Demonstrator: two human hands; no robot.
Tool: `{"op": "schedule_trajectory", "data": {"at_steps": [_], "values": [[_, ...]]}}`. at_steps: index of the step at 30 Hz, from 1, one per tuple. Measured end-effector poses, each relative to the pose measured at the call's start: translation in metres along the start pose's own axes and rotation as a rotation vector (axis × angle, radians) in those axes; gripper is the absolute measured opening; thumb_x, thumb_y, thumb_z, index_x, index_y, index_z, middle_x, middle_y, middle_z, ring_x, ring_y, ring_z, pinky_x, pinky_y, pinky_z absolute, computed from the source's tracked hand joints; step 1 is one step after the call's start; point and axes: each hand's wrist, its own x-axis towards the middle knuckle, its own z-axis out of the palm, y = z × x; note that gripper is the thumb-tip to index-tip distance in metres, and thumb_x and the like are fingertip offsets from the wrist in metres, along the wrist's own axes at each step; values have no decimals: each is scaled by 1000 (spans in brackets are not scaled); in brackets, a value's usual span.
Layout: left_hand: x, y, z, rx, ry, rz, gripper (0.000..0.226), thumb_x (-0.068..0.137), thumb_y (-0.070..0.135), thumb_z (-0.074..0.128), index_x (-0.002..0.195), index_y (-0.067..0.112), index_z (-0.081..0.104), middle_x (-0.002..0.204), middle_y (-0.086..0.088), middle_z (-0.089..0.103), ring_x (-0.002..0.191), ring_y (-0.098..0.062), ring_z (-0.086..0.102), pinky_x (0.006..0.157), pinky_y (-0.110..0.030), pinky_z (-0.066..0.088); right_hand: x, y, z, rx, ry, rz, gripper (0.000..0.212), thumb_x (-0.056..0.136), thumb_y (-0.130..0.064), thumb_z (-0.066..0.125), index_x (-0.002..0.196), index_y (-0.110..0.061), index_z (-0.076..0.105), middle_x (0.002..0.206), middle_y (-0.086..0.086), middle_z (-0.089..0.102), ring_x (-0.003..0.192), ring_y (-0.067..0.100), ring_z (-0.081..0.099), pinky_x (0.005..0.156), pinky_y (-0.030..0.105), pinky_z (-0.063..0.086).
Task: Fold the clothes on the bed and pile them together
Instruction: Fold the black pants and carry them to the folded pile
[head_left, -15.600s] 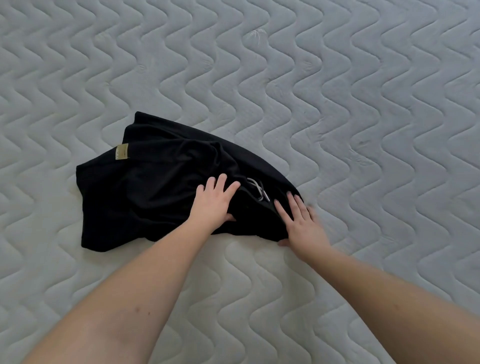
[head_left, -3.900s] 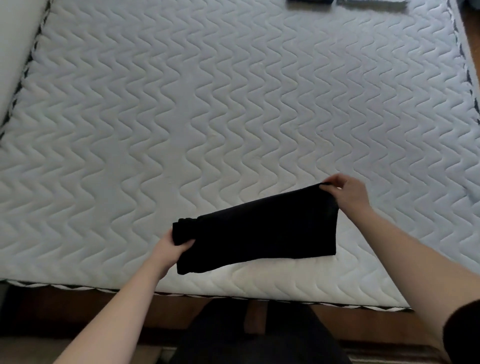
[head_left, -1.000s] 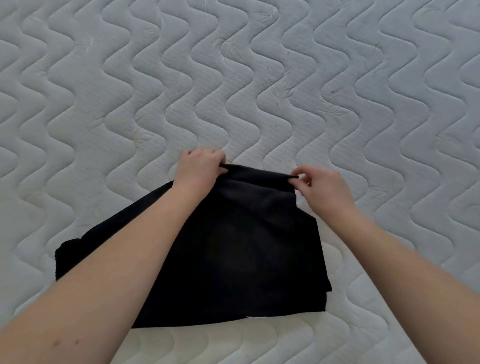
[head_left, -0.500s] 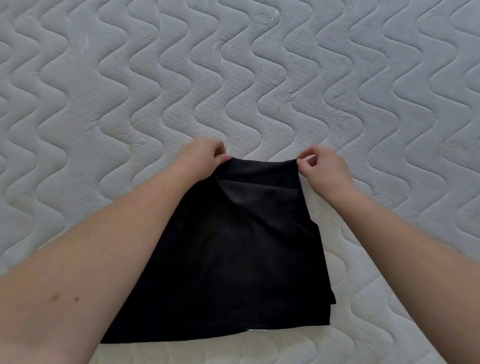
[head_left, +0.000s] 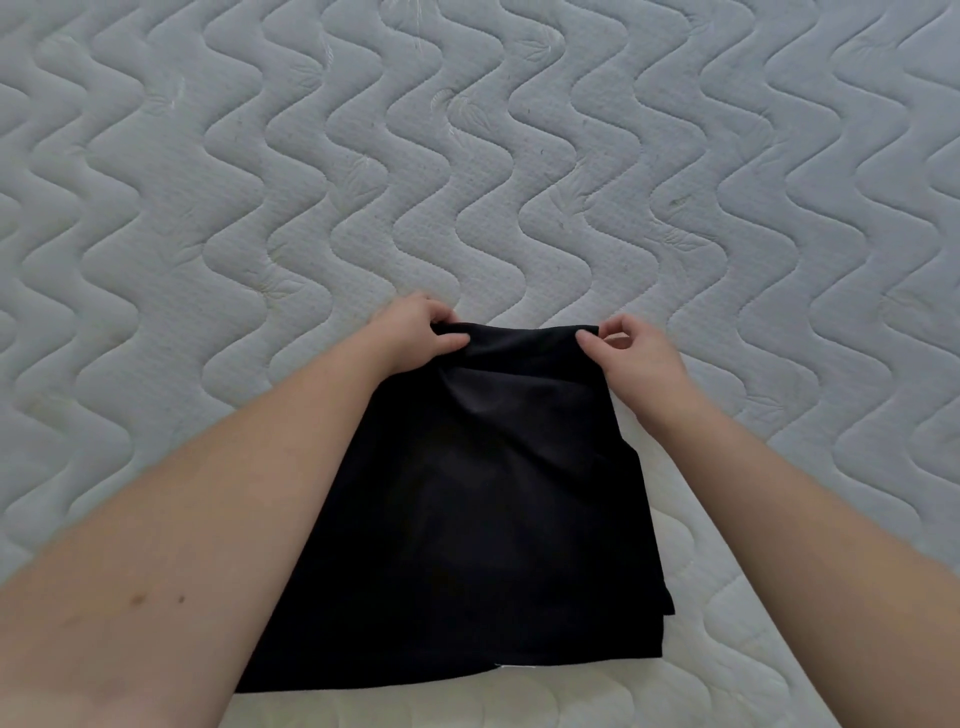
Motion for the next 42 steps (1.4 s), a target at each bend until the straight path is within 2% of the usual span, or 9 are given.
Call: {"op": "schedule_trajectory", "data": {"at_steps": [5, 10, 14, 18, 22, 27, 30, 36, 42], "values": [[9, 1, -4, -126, -40, -34, 24, 91, 40, 65, 100, 18, 73, 97, 3, 70, 91, -14, 63, 80, -26, 44, 2, -4, -2, 253, -12, 46, 27, 80, -21, 77, 104, -20, 63, 84, 3, 70, 61, -1, 66, 49, 9, 44], [13, -1, -3, -145, -46, -47, 22, 91, 43, 64, 95, 23, 73, 90, 8, 68, 86, -9, 62, 71, -22, 43, 8, -4, -5, 319, 29, 13, 27, 85, 1, 65, 107, -15, 64, 94, 7, 68, 80, 11, 66, 61, 11, 49], [13, -2, -2, -141, -40, -55, 22, 90, 45, 64, 93, 26, 72, 90, 10, 68, 90, -10, 63, 80, -28, 46, 7, 1, -5, 364, 48, -22, 29, 91, 1, 57, 115, -15, 60, 97, 0, 70, 81, 3, 67, 67, 11, 49], [10, 1, -2, -133, -34, -67, 26, 90, 49, 62, 96, 26, 71, 96, 7, 68, 98, -17, 63, 99, -41, 46, -10, 11, -13, -3, 157, -174, 18, 92, -23, 60, 109, -29, 62, 89, -12, 64, 71, -8, 57, 66, 12, 42], [-12, 2, 0, -233, 150, 25, 38, 92, 54, 55, 125, 35, 53, 105, 9, 61, 106, -18, 58, 106, -48, 39, -45, 23, -21, -175, 45, -157, 15, 94, -37, 55, 108, -40, 57, 77, -12, 68, 73, -8, 59, 59, 9, 37], [-61, -2, 6, 152, 227, 452, 67, 76, 67, 63, 130, 28, 54, 128, 6, 58, 123, -18, 51, 109, -46, 34, -83, 34, -7, -171, -91, -67, 43, 86, -40, 68, 125, -35, 50, 87, -14, 65, 80, -3, 60, 67, 15, 40], [-77, -4, 28, 372, 189, 523, 68, 74, 48, 78, 134, 28, 54, 134, 6, 55, 131, -18, 45, 112, -41, 26, -90, 36, 3, -162, -86, -73, 59, 82, -30, 74, 132, -36, 44, 86, -10, 62, 81, 2, 60, 70, 17, 42], [-69, 3, 40, 304, 415, 510, 23, 80, 21, 78, 102, 19, 74, 104, 3, 72, 111, -23, 63, 108, -44, 33, -71, 18, -9, 364, 0, -31, 21, 91, -19, 66, 107, -31, 68, 91, 13, 71, 82, 22, 67, 82, 39, 55], [-36, 19, 17, 114, 346, 292, 13, 91, 32, 66, 100, 23, 68, 93, 7, 70, 96, -17, 63, 110, -38, 28, -27, -1, -24, 741, -245, 60, 37, 83, -9, 72, 117, -20, 64, 107, 7, 73, 97, 17, 70, 76, 22, 55]]}}
